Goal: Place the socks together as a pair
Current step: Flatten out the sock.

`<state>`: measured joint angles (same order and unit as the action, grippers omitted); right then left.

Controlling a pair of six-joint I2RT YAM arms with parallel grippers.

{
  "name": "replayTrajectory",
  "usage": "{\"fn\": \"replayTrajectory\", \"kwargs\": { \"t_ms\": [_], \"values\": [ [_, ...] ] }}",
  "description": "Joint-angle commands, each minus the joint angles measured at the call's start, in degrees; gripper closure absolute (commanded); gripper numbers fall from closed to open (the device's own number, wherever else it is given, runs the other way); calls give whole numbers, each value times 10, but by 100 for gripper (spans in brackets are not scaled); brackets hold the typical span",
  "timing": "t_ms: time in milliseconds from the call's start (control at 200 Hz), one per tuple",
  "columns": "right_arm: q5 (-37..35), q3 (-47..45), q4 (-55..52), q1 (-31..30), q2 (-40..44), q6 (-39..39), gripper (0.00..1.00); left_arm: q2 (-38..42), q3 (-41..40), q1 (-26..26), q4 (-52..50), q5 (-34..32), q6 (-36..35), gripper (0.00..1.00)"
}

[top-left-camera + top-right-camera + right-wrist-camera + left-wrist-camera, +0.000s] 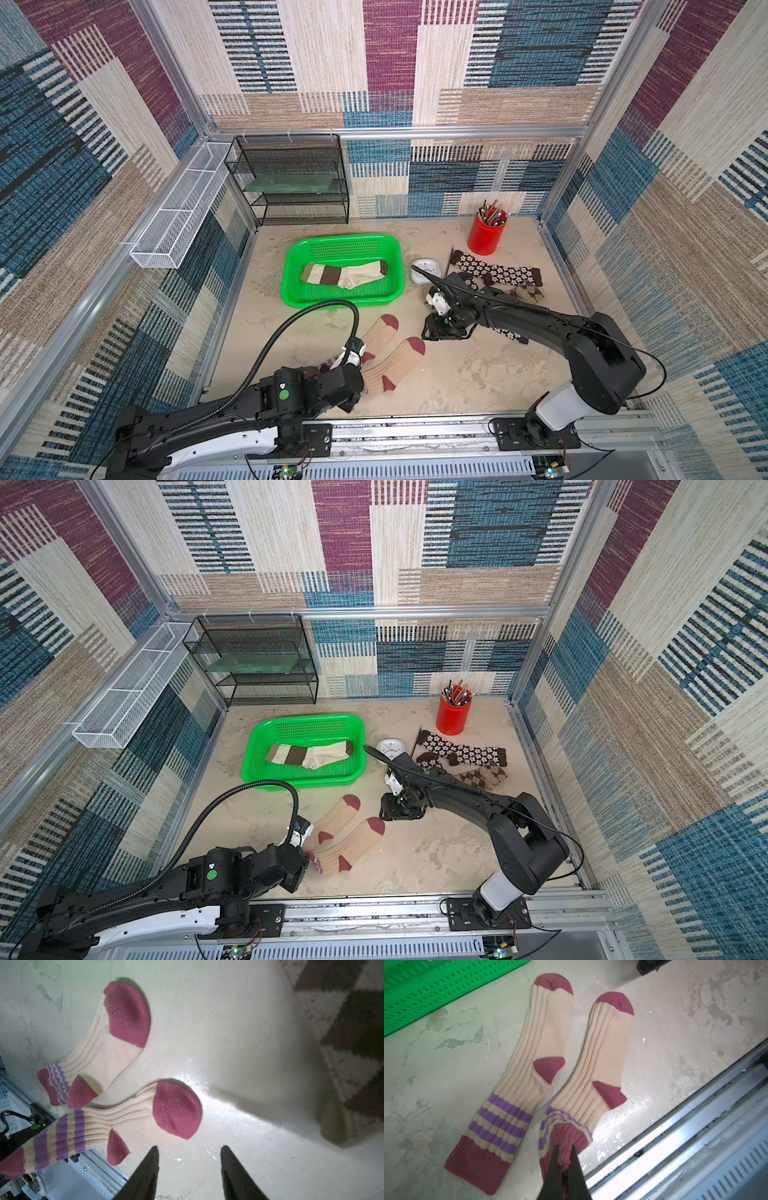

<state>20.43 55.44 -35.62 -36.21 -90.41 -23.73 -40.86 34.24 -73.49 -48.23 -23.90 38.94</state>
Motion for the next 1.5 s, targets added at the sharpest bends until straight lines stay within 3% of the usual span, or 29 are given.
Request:
{"fn": "replayTrajectory", "kwargs": {
  "t_ms": [0, 190, 396, 481, 551, 706, 781, 861, 1007, 1097, 1312, 1492],
  "values": [
    [14, -7, 23, 5, -7, 31, 38, -4, 8, -8, -53, -60, 58, 100],
    [24, -25, 58, 10, -33, 56, 31, -34, 12, -27, -69, -71, 94, 96],
    [35, -40, 87, -3, -48, 63, 32, -40, 6, -38, -74, -83, 134, 92],
    [33, -43, 92, -9, -54, 64, 34, -32, 2, -41, -77, -82, 142, 85],
    [33, -47, 98, -16, -61, 61, 46, -33, 4, -43, -89, -81, 150, 74],
    [23, -68, 115, -20, -56, 40, 89, -23, 17, -43, -123, -89, 177, 60],
    [0, -78, 105, -11, -29, 35, 100, -12, 31, -43, -134, -102, 182, 55],
    [-23, -88, 85, 2, 12, 37, 100, -6, 52, -43, -135, -118, 171, 45],
    [-34, -111, 54, 22, 71, 47, 100, -27, 93, -43, -132, -131, 166, 42],
    [-25, -133, 57, 26, 87, 46, 100, -47, 95, -43, -97, -88, 184, 42],
    [-23, -130, 59, 31, 79, 32, 100, -85, 36, -43, -27, 68, 389, 44],
    [-11, -122, 56, 30, 68, 38, 100, -132, 16, -12, -43, 102, 474, 44]
  ]
}}
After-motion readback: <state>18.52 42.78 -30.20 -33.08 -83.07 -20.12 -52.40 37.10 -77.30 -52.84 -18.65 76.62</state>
